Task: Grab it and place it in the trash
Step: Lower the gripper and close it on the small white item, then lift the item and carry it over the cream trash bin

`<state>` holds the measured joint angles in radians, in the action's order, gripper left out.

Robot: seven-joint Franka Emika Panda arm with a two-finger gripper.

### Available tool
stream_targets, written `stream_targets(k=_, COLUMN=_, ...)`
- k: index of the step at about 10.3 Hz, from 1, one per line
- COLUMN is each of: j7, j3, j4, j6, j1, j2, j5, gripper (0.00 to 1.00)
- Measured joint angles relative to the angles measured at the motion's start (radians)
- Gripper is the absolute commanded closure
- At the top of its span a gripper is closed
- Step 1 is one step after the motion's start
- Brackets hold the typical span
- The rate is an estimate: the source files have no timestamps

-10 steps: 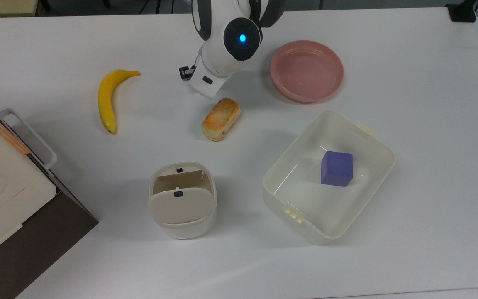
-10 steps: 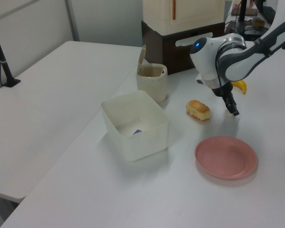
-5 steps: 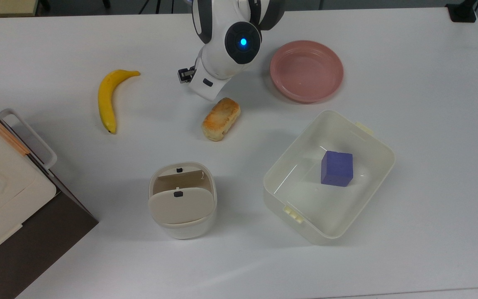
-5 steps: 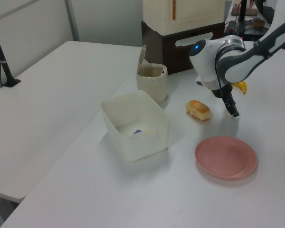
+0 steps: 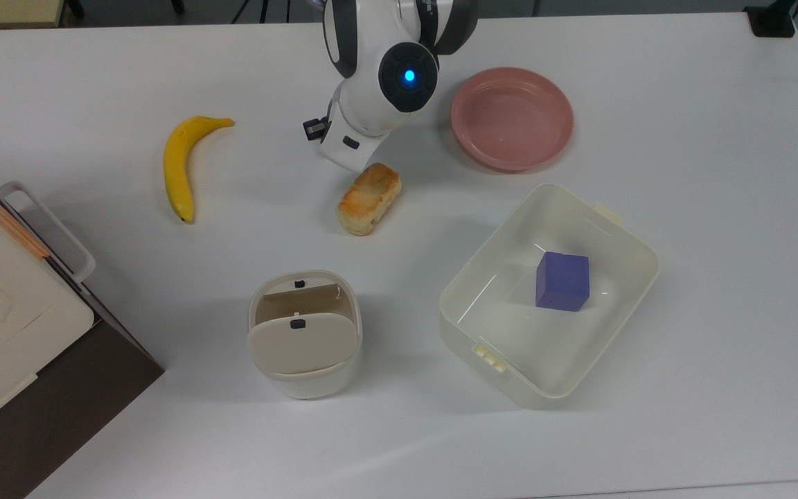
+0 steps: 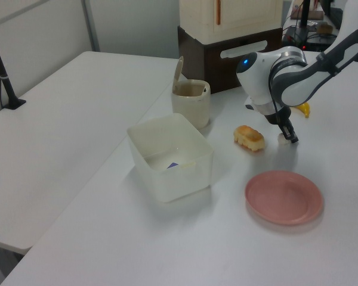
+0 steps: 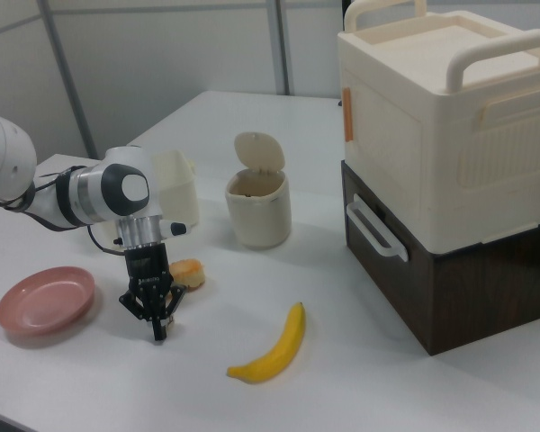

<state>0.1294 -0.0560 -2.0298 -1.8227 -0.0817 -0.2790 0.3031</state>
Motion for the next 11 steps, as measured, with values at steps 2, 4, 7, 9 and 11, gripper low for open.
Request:
stream_targets(k=2, j7=0.000, j3=0.000, j4=0.008, j6=0.000, j1=0.001, j2=-0.006, j5=0.000, gripper=1.00)
stream_targets(k=4, j7=-0.002, j3=0.000, j4=0.014, j6=0.000, j1=0.001, j2=-0.008, j5=0.000, gripper=1.00)
stream_targets(k=7, j7=-0.006, j3=0.002, j4=0.067, j6=0.000, j1=0.005, j2=-0.009, j5=-0.013, gripper=1.00)
stream_targets(k=9, j7=-0.006, j3=0.002, j4=0.111, j6=0.000, j1=0.021, j2=-0.007, j5=-0.018, gripper=1.00)
stream_targets(k=11, j7=-0.006, j3=0.002, j4=0.136, j6=0.001, j1=0.033, j2=0.003, j5=-0.034, gripper=1.00)
